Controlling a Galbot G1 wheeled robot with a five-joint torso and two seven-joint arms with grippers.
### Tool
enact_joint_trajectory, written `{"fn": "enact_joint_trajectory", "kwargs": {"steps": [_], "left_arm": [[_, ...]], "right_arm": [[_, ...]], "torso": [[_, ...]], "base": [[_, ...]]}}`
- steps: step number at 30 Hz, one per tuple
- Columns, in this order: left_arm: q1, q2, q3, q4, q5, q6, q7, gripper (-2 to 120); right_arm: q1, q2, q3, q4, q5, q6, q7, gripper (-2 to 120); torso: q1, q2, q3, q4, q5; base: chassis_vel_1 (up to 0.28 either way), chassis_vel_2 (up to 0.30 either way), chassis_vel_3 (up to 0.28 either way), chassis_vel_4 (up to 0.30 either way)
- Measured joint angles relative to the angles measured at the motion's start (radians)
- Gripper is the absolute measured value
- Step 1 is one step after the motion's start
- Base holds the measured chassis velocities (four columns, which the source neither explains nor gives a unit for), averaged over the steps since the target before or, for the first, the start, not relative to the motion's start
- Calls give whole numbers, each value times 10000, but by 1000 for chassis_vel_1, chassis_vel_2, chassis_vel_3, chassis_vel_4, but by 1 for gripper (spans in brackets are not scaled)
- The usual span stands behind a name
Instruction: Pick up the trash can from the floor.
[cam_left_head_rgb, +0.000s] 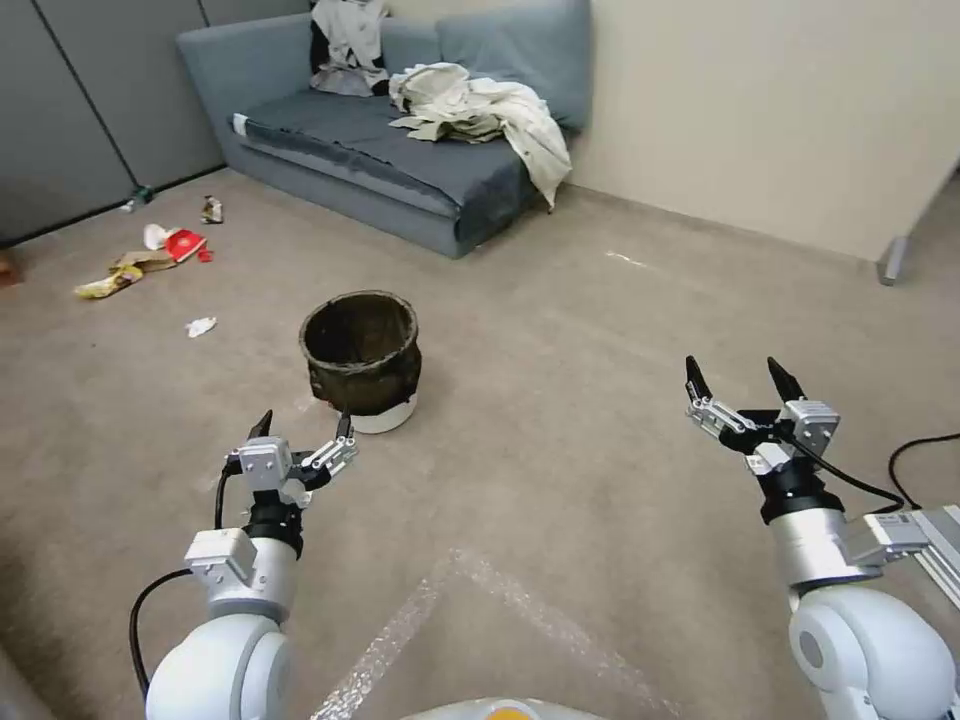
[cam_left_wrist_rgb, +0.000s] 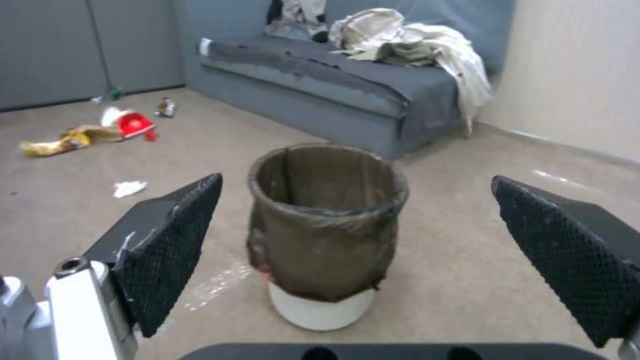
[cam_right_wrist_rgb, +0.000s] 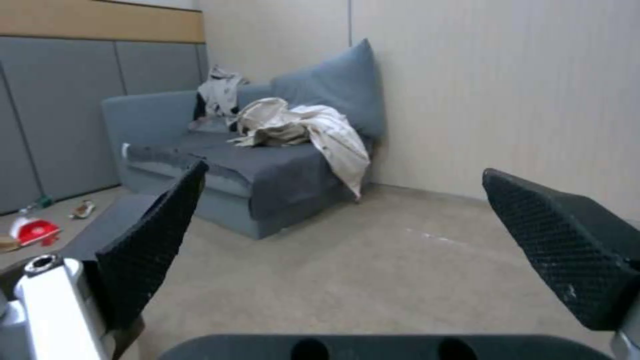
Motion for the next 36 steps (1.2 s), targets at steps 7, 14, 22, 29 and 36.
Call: {"fn": "enact_joint_trajectory", "kwargs": {"steps": [7, 14, 22, 29, 36], "left_arm": [[12, -24, 6, 60, 38, -134, -28, 100], [9, -40, 10, 110, 59, -205, -152, 100], [-2, -55, 17, 116, 171, -207, -388, 100], [11, -31, -6, 113, 276, -208, -497, 100], [-18, -13, -19, 113, 274, -250, -501, 100]], "right_arm": [[22, -4, -11, -72, 5, 136, -90, 100], [82, -71, -12, -251, 127, 485, -416, 100], [107, -88, -27, -457, 379, 730, -1097, 100], [105, -63, -142, -511, 442, 823, -1253, 100], [117, -58, -173, -511, 443, 823, -1255, 100]], "torso": [[0, 0, 0, 1, 0], [0, 0, 0, -1, 0], [0, 0, 0, 0, 0], [0, 0, 0, 0, -1], [-1, 0, 0, 0, 0]], "base": [[66, 68, 61, 73], [41, 36, 43, 28], [0, 0, 0, 0], [0, 0, 0, 0], [-83, 79, 74, -86]]}}
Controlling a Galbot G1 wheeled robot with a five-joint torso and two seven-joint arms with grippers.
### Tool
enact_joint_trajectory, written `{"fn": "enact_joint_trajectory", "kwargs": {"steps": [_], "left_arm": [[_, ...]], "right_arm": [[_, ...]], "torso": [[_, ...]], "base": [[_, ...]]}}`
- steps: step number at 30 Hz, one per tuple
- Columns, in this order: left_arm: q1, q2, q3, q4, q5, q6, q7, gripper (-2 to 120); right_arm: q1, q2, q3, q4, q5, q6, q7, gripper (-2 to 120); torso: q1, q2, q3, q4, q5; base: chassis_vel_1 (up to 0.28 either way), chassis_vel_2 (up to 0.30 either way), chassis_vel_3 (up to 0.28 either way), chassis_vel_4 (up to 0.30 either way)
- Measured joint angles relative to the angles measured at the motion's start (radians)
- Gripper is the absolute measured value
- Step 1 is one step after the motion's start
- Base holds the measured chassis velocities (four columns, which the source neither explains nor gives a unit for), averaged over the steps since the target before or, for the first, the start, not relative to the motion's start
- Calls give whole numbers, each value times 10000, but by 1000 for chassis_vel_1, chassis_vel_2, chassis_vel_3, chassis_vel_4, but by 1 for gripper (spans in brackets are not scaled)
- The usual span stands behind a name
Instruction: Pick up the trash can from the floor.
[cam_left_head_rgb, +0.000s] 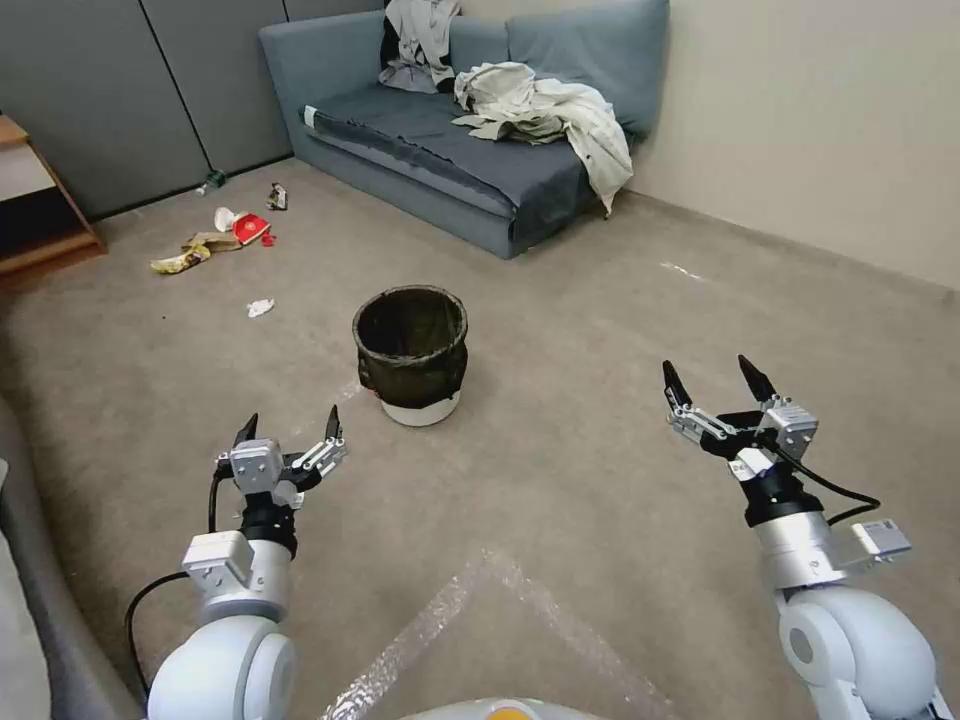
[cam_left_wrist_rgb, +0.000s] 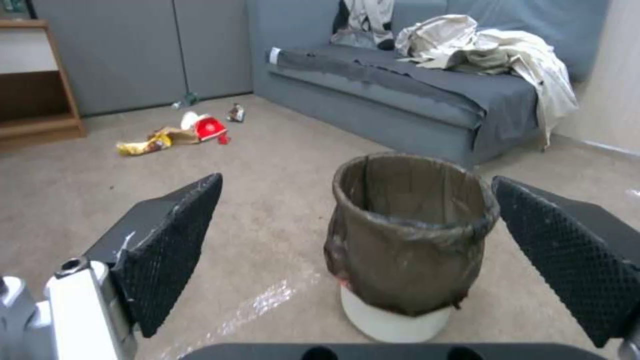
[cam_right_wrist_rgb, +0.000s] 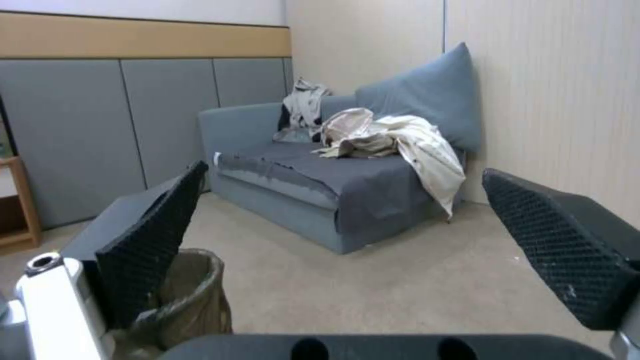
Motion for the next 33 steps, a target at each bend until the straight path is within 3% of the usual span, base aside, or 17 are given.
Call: {"fn": "enact_joint_trajectory", "kwargs": {"steps": [33], "left_arm": [[-240, 54, -93, 261, -99, -38, 27, 100]], "right_arm": [[49, 105, -111, -68, -47, -19, -52, 100]], "torso": [[1, 0, 0, -1, -1]], "base": [[-148, 146, 150, -146]]}}
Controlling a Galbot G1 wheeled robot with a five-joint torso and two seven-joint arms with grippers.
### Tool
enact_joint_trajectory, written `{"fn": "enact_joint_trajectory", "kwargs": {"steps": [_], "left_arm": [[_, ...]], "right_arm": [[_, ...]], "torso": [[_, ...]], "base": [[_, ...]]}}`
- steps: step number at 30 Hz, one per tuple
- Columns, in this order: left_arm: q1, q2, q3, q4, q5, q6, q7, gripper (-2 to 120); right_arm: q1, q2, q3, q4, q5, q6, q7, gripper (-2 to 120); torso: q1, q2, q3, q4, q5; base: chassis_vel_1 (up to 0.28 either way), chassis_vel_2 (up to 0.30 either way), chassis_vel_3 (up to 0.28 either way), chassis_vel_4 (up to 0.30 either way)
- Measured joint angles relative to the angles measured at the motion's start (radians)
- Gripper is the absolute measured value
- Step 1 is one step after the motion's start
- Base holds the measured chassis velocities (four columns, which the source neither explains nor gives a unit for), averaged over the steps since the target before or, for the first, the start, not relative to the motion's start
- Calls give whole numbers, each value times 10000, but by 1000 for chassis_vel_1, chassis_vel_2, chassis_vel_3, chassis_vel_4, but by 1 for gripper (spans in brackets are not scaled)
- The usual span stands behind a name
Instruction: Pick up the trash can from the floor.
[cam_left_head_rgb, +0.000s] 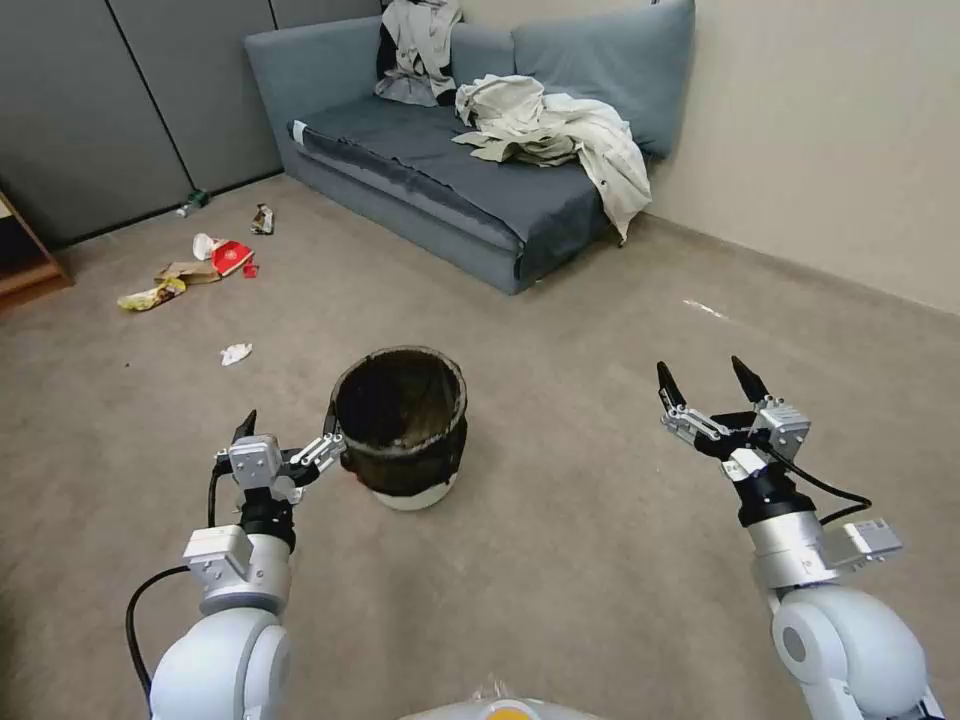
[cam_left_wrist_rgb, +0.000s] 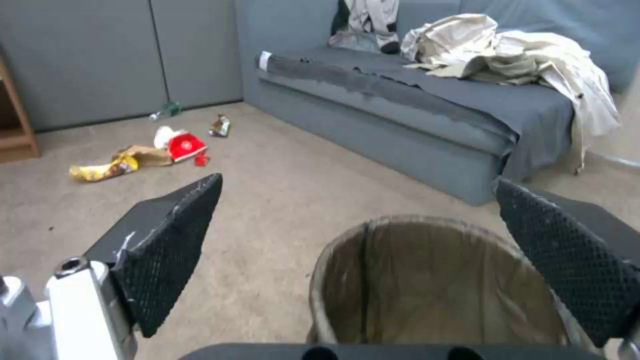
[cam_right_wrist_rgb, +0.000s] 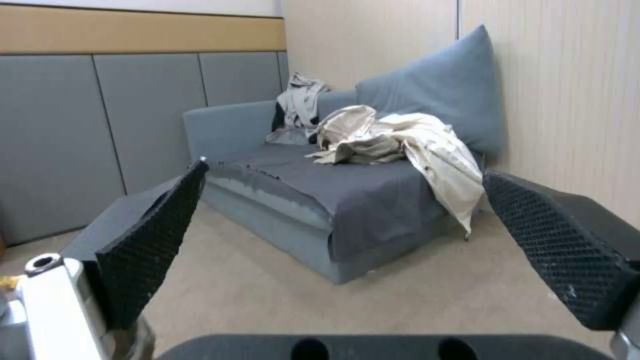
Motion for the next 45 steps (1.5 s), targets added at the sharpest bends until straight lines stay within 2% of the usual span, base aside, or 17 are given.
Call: {"fn": "enact_joint_trajectory", "kwargs": {"steps": [8, 12, 13, 14, 15, 16, 17, 18, 19, 23, 24, 26, 38, 40, 41, 44, 45], "left_arm": [[-79, 26, -19, 86, -19, 39, -29, 100], [-435, 195, -34, 189, -495, 579, -284, 100], [-746, 337, -6, 264, -953, 1205, -671, 100], [-746, 337, -6, 264, -953, 1205, -671, 100], [-1020, 488, 43, 360, -1346, 1770, -1108, 100], [-1111, 540, 59, 401, -1483, 1967, -1255, 100], [-1521, 806, 139, 649, -2116, 2699, -1898, 100], [-1712, 952, 179, 835, -2494, 2998, -2198, 100], [-1712, 952, 179, 835, -2494, 2998, -2198, 100], [-2256, 1463, 275, 1483, -4093, 4063, -2811, 100], [-2256, 1463, 275, 1483, -4093, 4063, -2811, 100], [-2576, 1682, 354, 1863, -5084, 4670, -3187, 99], [-3554, 1943, 660, 3155, -6327, 5379, -3785, 95], [-3888, 1990, 724, 3666, -6743, 5612, -3995, 89], [-3888, 1990, 724, 3666, -6743, 5612, -3995, 89], [-4024, 2027, 748, 3980, -6909, 5729, -4058, 75], [-4024, 2027, 748, 3980, -6909, 5729, -4058, 75]], "right_arm": [[41, 10, -38, -75, 1, 130, -156, 100], [100, 20, -62, -172, -1, 327, -301, 100], [101, 11, -66, -182, -2, 379, -343, 100], [101, 11, -66, -182, -2, 379, -343, 100], [100, 8, -67, -183, -2, 391, -350, 100], [100, 7, -67, -183, -2, 393, -351, 100], [99, -1, -67, -183, -2, 400, -361, 100], [99, -8, -66, -183, -2, 402, -370, 100], [99, -8, -66, -183, -2, 402, -370, 100], [124, -35, -58, -195, -1, 403, -381, 100], [124, -35, -58, -195, -1, 403, -381, 100], [174, -35, -75, -218, -1, 398, -384, 100], [152, 53, -10, -242, -42, 397, -393, 100], [152, 85, -5, -242, -72, 396, -394, 100], [152, 85, -5, -242, -72, 396, -394, 100], [151, 102, 4, -247, -87, 396, -393, 100], [151, 102, 4, -247, -87, 396, -393, 100]], "torso": [[0, 0, 1, 1, 2], [0, 0, 1, 3, 1], [0, 0, 0, 1, 1], [0, 0, 0, 1, 1], [0, 0, 0, 0, 0], [0, 0, 0, 0, 1], [-1, 0, 0, -1, 1], [0, 0, 0, 0, 0], [0, 0, 0, 0, 0], [0, 0, 0, 0, 0], [0, 0, 0, 0, 0], [0, 0, 0, 2, 0], [0, 0, 0, 2, 1], [0, 0, 1, 0, 0], [0, 0, 1, 0, 0], [0, 0, 0, 1, 1], [0, 0, 0, 1, 1]], "base": [[-134, 126, 133, -144], [-20, 10, 13, -20], [0, 0, 0, 0], [0, 0, 0, 0], [0, 0, 0, 0], [0, 0, 0, 0], [0, 0, 0, 0], [0, 0, 0, 0], [0, 0, 0, 0], [0, 0, 0, 0], [0, 0, 0, 0], [0, 0, 0, 0], [0, 0, 0, 0], [0, 0, 0, 0], [0, 0, 0, 0], [0, 0, 0, 0], [0, 0, 0, 0]]}}
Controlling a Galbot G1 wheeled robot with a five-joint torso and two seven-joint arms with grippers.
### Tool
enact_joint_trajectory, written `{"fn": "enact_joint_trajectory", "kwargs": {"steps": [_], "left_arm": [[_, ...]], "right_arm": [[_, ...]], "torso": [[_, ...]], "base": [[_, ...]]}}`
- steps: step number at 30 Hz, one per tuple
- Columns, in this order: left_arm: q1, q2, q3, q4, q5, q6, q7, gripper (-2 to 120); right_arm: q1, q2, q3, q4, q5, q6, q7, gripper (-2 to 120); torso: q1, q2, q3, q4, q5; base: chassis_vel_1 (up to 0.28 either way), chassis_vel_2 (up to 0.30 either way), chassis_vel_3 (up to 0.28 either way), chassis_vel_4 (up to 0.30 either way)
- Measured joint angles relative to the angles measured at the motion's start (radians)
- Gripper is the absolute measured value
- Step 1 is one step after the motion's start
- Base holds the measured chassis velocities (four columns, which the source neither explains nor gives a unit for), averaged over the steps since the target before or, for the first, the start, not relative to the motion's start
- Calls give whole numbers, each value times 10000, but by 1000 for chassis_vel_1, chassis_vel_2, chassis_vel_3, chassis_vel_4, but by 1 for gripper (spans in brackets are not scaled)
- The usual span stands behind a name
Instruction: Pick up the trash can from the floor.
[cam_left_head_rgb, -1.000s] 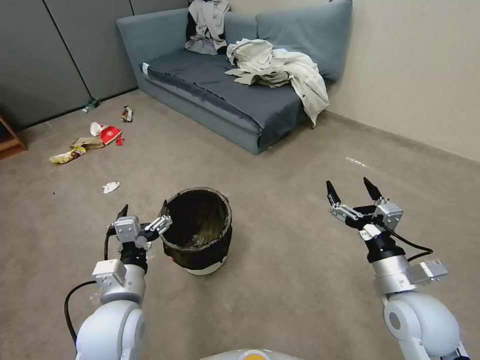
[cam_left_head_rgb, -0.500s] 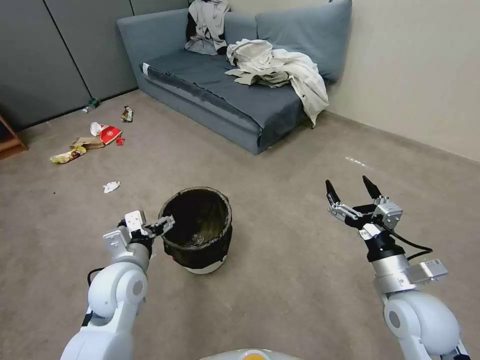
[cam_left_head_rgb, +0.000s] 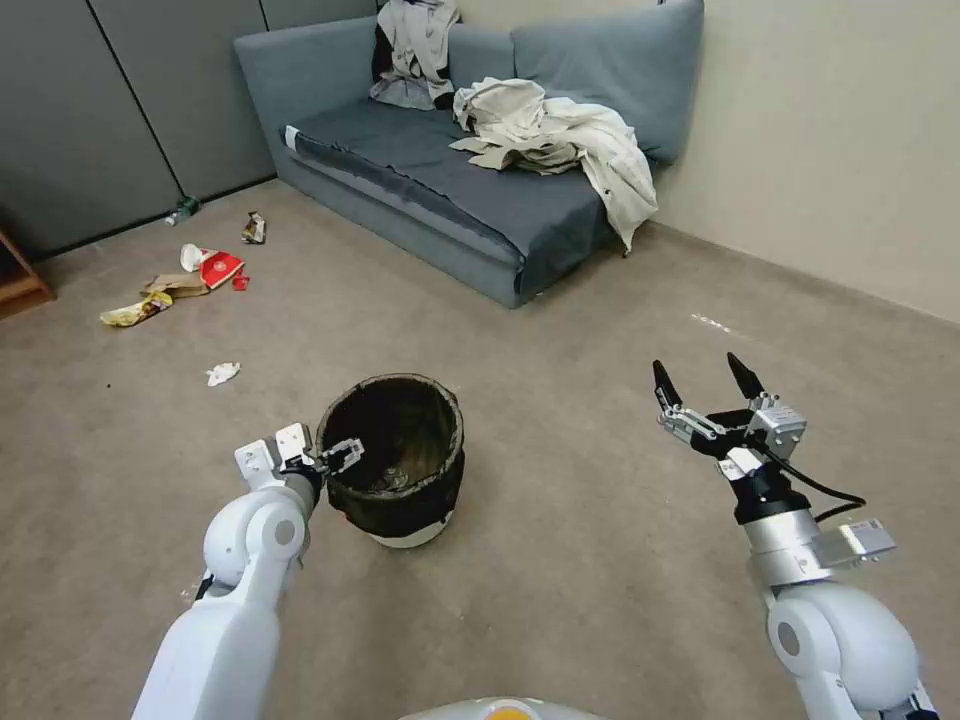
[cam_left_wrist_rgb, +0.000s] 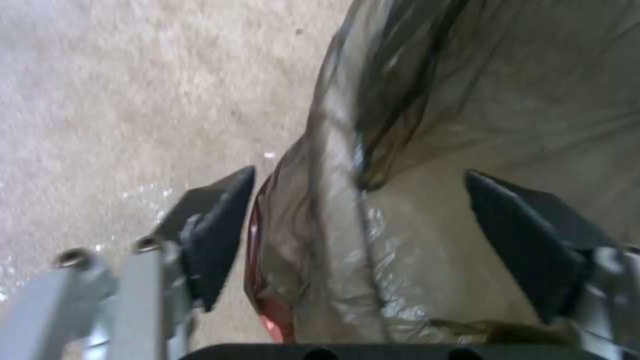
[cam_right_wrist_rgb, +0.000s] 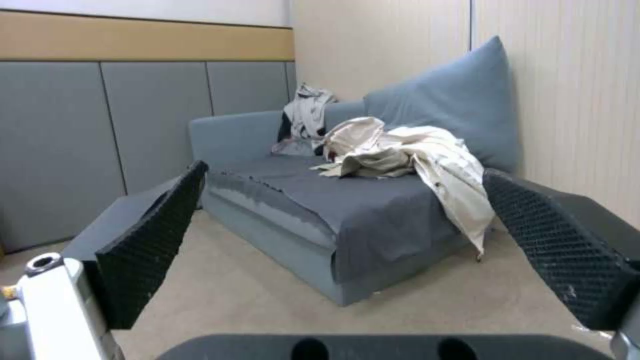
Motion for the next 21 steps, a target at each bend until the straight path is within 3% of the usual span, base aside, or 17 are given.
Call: {"fn": "enact_joint_trajectory", "kwargs": {"steps": [7, 14, 18, 21], "left_arm": [[-153, -18, 40, 347, -111, 27, -32, 47], [-120, -52, 28, 321, -100, 11, -32, 25], [-82, -82, 13, 272, -61, -41, -87, 6], [-71, -95, 18, 220, -56, -50, -99, 2]], "right_arm": [[27, 3, 9, -47, -8, 3, 0, 100], [34, -2, 4, -100, -8, 28, -8, 100], [56, -7, -13, -129, -8, 47, -23, 100], [66, -17, -17, -134, -9, 48, -26, 100]], "torso": [[-1, 1, -2, 2, 7], [-1, 1, -1, 0, 1], [-1, 0, -1, 1, -2], [0, 1, -1, -2, -3]], "base": [[0, 0, 0, 0], [0, 0, 0, 0], [0, 0, 0, 0], [0, 0, 0, 0]]}}
